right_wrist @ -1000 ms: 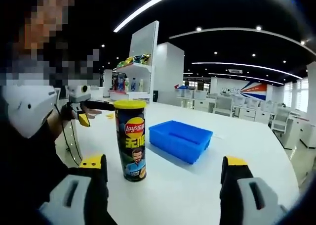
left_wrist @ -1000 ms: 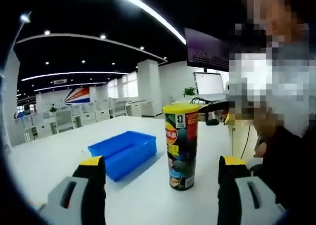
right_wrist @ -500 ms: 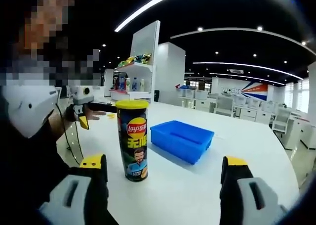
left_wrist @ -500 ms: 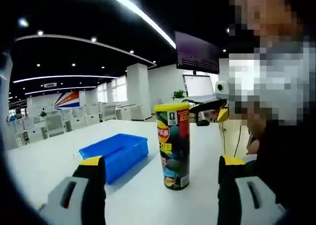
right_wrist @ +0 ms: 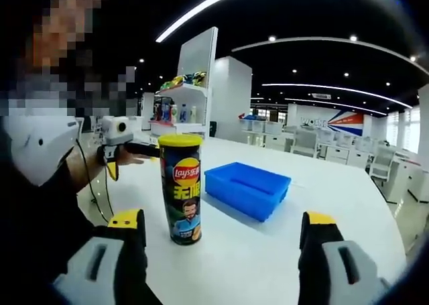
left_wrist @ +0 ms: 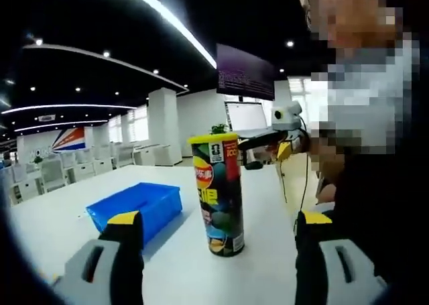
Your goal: Open the lid of the chip container on the table, take out the chips, place them into the box in front of the container, and close the lid
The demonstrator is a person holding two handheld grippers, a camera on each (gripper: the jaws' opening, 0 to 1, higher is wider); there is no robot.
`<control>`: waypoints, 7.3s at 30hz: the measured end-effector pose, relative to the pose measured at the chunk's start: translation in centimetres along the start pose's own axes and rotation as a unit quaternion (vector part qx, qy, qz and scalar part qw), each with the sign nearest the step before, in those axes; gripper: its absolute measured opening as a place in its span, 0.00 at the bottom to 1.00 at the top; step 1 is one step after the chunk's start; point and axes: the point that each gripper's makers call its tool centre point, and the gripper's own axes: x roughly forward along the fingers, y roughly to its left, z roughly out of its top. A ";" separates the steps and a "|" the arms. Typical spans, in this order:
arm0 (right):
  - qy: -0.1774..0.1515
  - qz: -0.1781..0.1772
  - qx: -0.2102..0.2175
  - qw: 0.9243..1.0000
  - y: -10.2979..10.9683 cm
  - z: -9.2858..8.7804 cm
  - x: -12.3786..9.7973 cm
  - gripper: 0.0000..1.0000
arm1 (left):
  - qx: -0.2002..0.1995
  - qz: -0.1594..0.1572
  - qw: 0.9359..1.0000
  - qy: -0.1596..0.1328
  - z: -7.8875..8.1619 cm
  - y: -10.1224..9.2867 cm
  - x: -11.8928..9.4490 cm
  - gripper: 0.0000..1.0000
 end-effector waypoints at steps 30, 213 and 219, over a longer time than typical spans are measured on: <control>0.001 0.001 0.001 1.000 0.0 -0.2 -0.4 0.90 | -0.018 -0.095 0.995 -0.027 -1.1 0.0 2.8 0.90; -0.063 0.145 -0.074 0.985 9.2 8.1 8.8 0.86 | -0.042 -0.090 0.995 -0.030 -2.4 -1.6 10.8 0.48; -0.062 0.127 -0.058 0.988 8.6 8.2 9.4 0.72 | -0.040 -0.085 0.995 -0.028 -2.4 -1.6 10.8 0.48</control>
